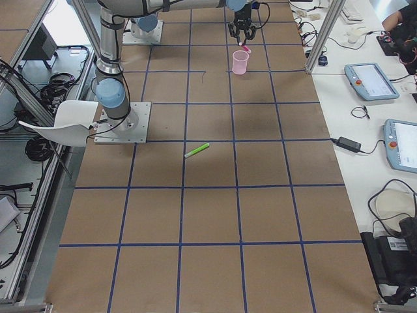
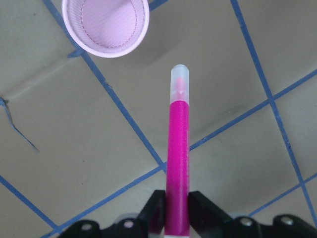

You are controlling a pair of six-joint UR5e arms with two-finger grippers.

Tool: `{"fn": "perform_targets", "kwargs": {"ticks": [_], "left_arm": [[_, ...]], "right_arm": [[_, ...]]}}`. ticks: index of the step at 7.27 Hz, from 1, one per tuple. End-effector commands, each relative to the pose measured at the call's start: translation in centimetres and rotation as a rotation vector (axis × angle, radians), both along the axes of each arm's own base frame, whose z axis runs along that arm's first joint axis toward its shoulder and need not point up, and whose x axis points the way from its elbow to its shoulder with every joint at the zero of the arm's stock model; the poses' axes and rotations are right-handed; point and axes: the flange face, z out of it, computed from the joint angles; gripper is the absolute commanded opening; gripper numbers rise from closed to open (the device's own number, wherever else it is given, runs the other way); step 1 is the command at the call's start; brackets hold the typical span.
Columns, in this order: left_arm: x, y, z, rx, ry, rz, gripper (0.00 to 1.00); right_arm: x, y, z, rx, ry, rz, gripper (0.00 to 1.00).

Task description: Insert purple and pink pens into pink cup

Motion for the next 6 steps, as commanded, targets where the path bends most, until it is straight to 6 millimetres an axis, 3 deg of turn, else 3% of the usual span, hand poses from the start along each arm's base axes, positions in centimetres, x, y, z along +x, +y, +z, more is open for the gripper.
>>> {"fn": "perform_targets", "kwargs": {"ticks": [1,4,6], "left_arm": [[-0.5,1.0,0.9,-0.007,-0.003,-0.001,0.0],[-0.4,1.5,0.2,0.001,-0.002,0.0,0.0],[-0.4,1.4,0.2,-0.003,0.002,0.003,0.0]], "right_arm": [[5.2,2.0,-3.6,0.042,0.049,-0.004,0.06],[8.6,2.9,-6.5,0.062,0.068,0.05,0.07],[8.8,2.0,-6.8,0.008,0.08,0.053,0.08]]}}
